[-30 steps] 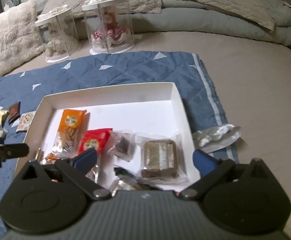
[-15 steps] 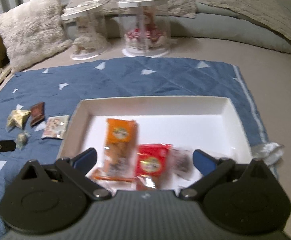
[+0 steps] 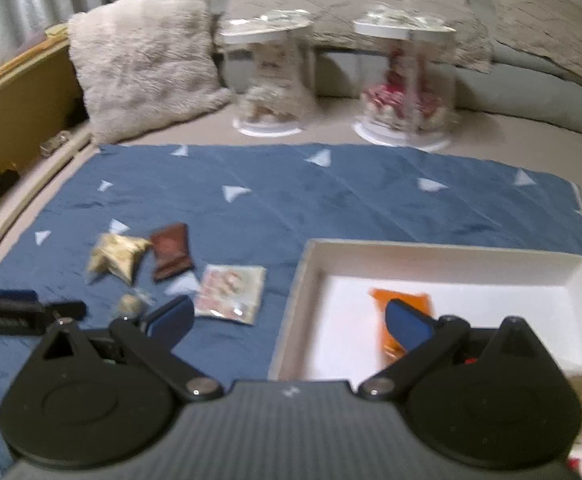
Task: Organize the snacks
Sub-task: 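Move both grippers back over the remaining snacks on the quilt, then grasp the clear green-trimmed pastry pack with the left gripper while the right grasps the white printed cookie packet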
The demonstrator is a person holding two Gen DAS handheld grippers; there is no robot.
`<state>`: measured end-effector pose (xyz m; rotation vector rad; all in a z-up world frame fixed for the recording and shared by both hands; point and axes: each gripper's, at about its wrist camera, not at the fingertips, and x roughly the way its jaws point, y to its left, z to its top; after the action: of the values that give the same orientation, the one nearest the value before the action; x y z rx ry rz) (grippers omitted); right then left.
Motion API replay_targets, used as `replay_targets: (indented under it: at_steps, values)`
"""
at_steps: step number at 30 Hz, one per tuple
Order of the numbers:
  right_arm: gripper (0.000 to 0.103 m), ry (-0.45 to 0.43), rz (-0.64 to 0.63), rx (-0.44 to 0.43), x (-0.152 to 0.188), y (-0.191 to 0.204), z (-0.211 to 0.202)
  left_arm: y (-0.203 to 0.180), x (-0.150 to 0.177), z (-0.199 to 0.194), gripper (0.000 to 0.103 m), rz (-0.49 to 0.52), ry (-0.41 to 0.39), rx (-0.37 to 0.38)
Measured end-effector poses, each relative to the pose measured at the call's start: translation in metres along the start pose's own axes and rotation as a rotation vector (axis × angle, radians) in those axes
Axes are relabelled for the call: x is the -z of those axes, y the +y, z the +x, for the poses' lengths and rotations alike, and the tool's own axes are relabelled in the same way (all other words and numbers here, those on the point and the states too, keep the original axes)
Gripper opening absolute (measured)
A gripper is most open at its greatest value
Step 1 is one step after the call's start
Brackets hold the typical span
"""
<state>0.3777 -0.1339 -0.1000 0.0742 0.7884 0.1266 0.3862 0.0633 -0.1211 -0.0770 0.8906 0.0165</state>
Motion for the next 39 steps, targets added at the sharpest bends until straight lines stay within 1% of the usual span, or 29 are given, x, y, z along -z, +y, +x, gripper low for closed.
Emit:
replay_targets:
  at_steps: [3,6,7,10,12,17,19,21,26,30,33,37,38,39]
  values:
    - [0.102,-0.017,0.034,-0.033,-0.007,0.013,0.013,-0.006,-0.002,0.007,0.101,0.029,-0.013,0.026]
    - [0.101,-0.023,0.080,-0.075,-0.014,0.024,0.029,-0.013,-0.002,0.017,0.092,0.067,-0.017,0.047]
    - [0.099,-0.018,0.092,-0.081,-0.015,0.027,0.034,-0.015,-0.001,0.020,0.089,0.078,-0.014,0.050]
    - [0.093,0.008,0.125,-0.087,-0.016,0.034,0.058,-0.017,0.002,0.033,0.083,0.103,0.001,0.068]
    - [0.092,0.040,0.156,-0.091,-0.017,0.036,0.074,-0.017,0.004,0.040,0.081,0.117,0.008,0.076]
    - [0.090,0.091,0.168,-0.087,-0.014,0.045,0.107,-0.011,0.005,0.052,0.079,0.150,0.013,0.053]
    - [0.090,0.114,0.153,-0.070,-0.013,0.050,0.119,-0.006,0.005,0.056,0.076,0.144,0.015,0.055]
    - [0.090,0.121,0.123,-0.036,-0.010,0.055,0.127,-0.003,0.005,0.061,0.075,0.144,0.024,0.055]
    - [0.090,0.112,0.078,0.088,-0.004,0.064,0.147,0.001,0.006,0.069,0.070,0.147,0.045,0.060]
    - [0.087,0.125,-0.024,0.117,-0.001,0.071,0.154,-0.002,0.007,0.073,0.070,0.167,0.044,0.066]
    - [0.079,0.148,-0.105,0.150,0.003,0.074,0.158,-0.006,0.008,0.076,0.070,0.184,0.042,0.055]
    - [0.075,0.161,-0.191,0.137,0.007,0.073,0.158,-0.011,0.009,0.078,0.069,0.191,0.033,0.051]
    - [0.075,0.163,-0.204,0.134,0.008,0.073,0.157,-0.012,0.009,0.079,0.067,0.197,0.032,0.050]
    - [0.074,0.164,-0.218,0.128,0.008,0.072,0.157,-0.014,0.009,0.079,0.064,0.207,0.032,0.047]
